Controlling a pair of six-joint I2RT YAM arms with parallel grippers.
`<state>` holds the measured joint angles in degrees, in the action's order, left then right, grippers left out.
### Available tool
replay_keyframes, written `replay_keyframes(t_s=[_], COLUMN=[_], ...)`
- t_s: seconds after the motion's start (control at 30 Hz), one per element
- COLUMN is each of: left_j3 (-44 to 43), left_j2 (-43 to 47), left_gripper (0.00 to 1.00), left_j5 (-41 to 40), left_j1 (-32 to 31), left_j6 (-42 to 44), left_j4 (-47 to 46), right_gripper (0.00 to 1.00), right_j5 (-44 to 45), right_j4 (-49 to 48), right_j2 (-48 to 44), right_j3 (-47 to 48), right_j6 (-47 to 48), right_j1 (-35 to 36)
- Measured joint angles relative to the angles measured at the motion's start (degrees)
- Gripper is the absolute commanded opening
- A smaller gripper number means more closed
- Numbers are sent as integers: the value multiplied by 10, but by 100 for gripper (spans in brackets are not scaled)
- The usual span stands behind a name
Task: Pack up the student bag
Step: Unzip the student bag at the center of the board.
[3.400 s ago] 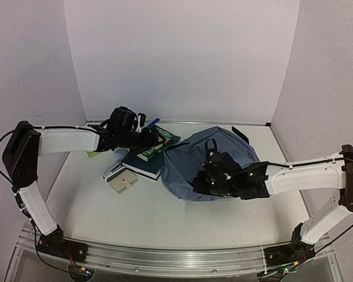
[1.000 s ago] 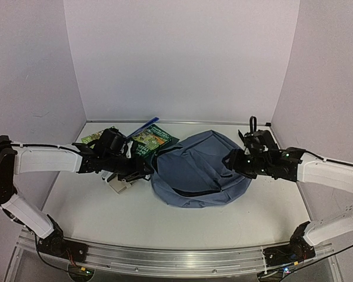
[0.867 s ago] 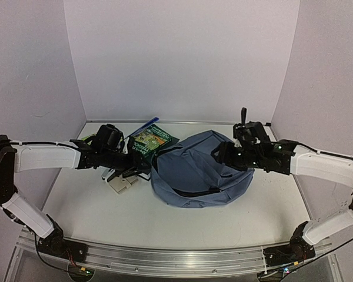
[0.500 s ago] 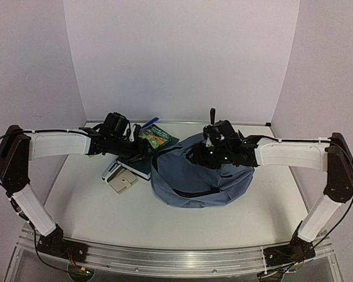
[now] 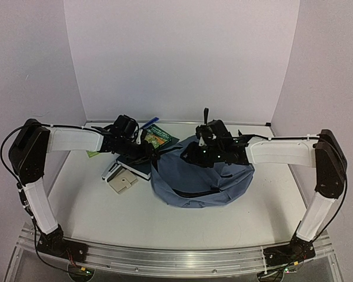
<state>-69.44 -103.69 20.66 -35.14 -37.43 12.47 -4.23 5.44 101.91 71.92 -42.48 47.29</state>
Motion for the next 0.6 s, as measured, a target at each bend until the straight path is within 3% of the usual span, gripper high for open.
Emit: replay_keyframes(t_s=[0.1, 0.2, 0.4, 0.6], left_j3=[-7, -5, 29, 77], left_j2=[-18, -26, -24, -5], left_gripper=[14, 1, 0, 0], left_j5=[6, 21, 64, 85], left_j1=[0, 0, -9, -59], left_j6=[1, 1, 18, 36], left_j4=[-3, -15, -75, -107], right_gripper=[35, 33, 28, 29], right_j5=[0, 1, -3, -39], right_j4=[-1, -2, -4, -29], right_j2=[0, 0, 0, 1], right_j3=[0, -1, -1, -1], right_j6=[-2, -4, -5, -3], right_j1=[0, 0, 0, 0])
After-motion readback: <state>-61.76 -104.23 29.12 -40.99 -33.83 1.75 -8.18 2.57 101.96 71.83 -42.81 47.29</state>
